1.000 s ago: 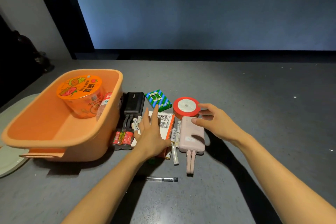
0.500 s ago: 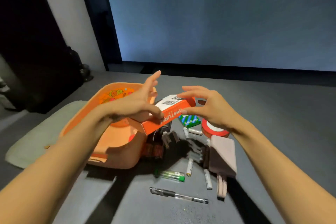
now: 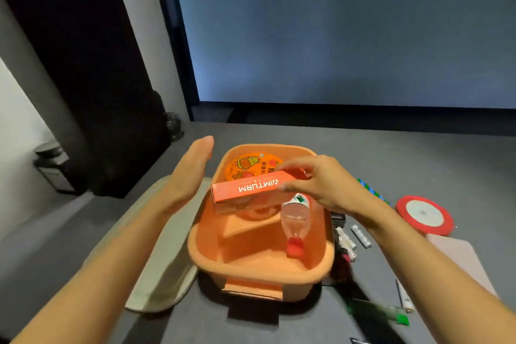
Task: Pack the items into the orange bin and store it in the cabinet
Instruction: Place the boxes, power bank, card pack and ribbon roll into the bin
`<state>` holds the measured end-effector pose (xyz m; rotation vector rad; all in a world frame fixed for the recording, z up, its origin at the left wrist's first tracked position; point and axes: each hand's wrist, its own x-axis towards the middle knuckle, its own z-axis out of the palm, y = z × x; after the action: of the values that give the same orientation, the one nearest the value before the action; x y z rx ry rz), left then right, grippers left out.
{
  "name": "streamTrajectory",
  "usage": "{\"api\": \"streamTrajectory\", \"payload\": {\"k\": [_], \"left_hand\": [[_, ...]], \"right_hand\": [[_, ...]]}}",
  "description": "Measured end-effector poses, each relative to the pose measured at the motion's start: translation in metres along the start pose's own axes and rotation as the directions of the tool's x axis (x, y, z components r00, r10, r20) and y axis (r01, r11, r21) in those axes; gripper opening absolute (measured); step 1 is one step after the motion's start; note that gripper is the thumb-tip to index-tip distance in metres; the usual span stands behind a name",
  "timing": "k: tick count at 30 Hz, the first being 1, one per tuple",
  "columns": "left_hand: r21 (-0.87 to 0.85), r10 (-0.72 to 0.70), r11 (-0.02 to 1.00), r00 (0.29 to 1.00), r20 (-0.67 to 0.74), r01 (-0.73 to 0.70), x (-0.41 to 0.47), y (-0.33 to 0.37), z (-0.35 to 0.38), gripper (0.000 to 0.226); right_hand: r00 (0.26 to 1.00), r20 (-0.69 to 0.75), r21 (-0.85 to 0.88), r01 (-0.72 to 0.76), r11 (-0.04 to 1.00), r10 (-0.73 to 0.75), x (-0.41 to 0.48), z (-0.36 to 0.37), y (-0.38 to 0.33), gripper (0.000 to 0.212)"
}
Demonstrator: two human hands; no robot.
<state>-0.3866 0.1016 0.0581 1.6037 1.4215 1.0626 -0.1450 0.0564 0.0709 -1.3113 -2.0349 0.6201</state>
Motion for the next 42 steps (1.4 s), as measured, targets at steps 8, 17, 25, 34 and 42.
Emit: {"api": "streamTrajectory", "payload": {"k": [8, 17, 25, 34, 42], "left_hand": [[-0.026, 0.028, 0.999, 0.96, 0.277, -0.021, -0.002, -0.047, 0.007, 0.055], [-0.117, 0.084, 0.992, 0.961, 0.262, -0.054, 0.011, -0.056, 0.014, 0.058], [-0.063, 0.095, 0.995, 0.966, 0.239, -0.082, 0.01, -0.059, 0.015, 0.054], [-0.078, 0.085, 0.995, 0.965, 0.248, -0.067, 0.004, -0.055, 0.013, 0.056], [-0.159, 0.044, 0.987, 0.956, 0.29, 0.002, -0.004, -0.067, 0.004, 0.051]], "right_hand": [[0.994, -0.055, -0.444, -0.111, 0.889, 0.096, 0.008, 0.048, -0.006, 0.048], [0.992, -0.083, -0.261, -0.118, 0.958, 0.099, 0.011, 0.049, -0.001, 0.044], [0.992, -0.069, -0.241, -0.12, 0.963, 0.106, 0.012, 0.052, 0.005, 0.042], [0.987, -0.125, -0.274, -0.136, 0.952, 0.105, 0.012, 0.061, 0.007, 0.043], [0.997, -0.056, -0.326, -0.072, 0.943, 0.057, 0.006, 0.057, 0.003, 0.041]]}}
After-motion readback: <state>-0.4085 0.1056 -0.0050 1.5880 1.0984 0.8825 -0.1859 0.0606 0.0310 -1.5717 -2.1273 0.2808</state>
